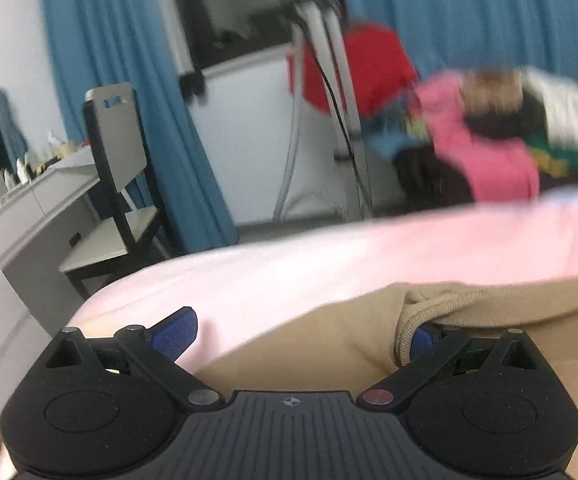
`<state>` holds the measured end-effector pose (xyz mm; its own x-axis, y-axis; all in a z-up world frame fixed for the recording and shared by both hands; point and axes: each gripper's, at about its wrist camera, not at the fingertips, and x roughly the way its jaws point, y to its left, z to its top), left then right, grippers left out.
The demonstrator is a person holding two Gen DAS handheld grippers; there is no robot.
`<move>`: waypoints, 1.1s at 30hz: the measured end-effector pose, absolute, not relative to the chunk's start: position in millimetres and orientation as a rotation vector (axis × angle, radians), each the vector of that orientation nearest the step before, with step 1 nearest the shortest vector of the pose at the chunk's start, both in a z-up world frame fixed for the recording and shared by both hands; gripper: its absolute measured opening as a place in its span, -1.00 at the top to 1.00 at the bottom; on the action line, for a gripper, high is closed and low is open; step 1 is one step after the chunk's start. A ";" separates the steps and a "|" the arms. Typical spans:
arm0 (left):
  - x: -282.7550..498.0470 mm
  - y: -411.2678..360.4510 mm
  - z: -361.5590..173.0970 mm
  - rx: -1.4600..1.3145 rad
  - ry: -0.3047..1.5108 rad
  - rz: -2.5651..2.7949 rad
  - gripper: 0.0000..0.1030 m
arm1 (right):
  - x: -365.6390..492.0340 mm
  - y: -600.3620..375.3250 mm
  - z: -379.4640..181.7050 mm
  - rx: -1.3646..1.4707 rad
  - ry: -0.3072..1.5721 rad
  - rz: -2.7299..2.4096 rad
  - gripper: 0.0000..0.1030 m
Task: Fold clothes
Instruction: 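Lower the sweatshirt flat onto the bed and open both grippers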
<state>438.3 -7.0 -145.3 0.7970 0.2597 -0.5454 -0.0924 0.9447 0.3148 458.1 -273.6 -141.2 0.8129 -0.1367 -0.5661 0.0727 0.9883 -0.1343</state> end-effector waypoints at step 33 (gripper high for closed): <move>37.6 0.7 -9.1 -0.131 0.460 -0.072 -1.00 | 166.1 -405.8 -91.9 0.407 0.445 0.009 -1.00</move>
